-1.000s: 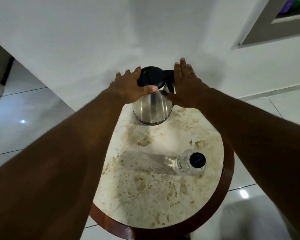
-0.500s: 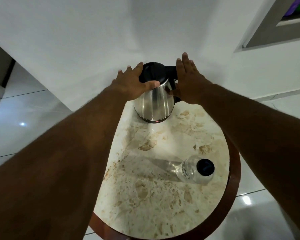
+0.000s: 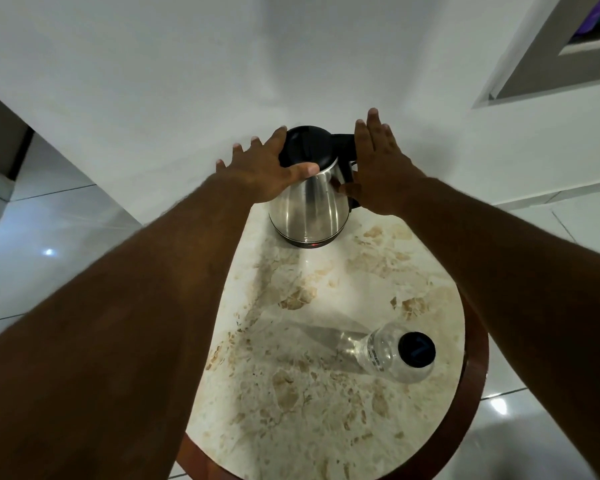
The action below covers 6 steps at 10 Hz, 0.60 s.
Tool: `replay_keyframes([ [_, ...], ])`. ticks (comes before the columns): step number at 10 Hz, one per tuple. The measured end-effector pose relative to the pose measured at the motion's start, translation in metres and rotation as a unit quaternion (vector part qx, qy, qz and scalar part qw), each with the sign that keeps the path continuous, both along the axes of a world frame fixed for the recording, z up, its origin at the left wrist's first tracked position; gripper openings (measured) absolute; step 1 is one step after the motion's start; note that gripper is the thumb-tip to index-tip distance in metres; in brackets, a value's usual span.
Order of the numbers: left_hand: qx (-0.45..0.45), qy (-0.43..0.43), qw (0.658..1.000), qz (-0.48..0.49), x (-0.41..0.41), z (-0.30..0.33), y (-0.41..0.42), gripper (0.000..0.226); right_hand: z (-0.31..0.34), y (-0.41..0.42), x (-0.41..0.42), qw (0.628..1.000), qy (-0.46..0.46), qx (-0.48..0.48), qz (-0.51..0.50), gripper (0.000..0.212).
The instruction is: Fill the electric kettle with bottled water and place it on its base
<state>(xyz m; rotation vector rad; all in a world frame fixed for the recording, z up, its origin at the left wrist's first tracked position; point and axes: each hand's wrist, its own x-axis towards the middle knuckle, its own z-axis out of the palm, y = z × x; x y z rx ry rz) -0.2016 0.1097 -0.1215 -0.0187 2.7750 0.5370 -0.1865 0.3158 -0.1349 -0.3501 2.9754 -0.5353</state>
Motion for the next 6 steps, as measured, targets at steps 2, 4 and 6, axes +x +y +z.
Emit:
replay_keyframes([
  [2, 0.014, 0.015, 1.0, 0.004, -0.002, -0.004, -0.001, 0.101, -0.001, 0.0, -0.001, 1.0, 0.006, -0.004, 0.001, 0.1],
  [4, -0.003, 0.01, 1.0, -0.005, 0.001, -0.005, -0.003, 0.101, 0.001, 0.001, -0.003, 1.0, -0.005, 0.016, 0.018, 0.1],
  [6, -0.061, 0.003, 0.998, -0.015, 0.008, 0.057, -0.01, 0.101, 0.059, 0.004, -0.003, 0.998, -0.045, 0.051, 0.018, 0.094],
])
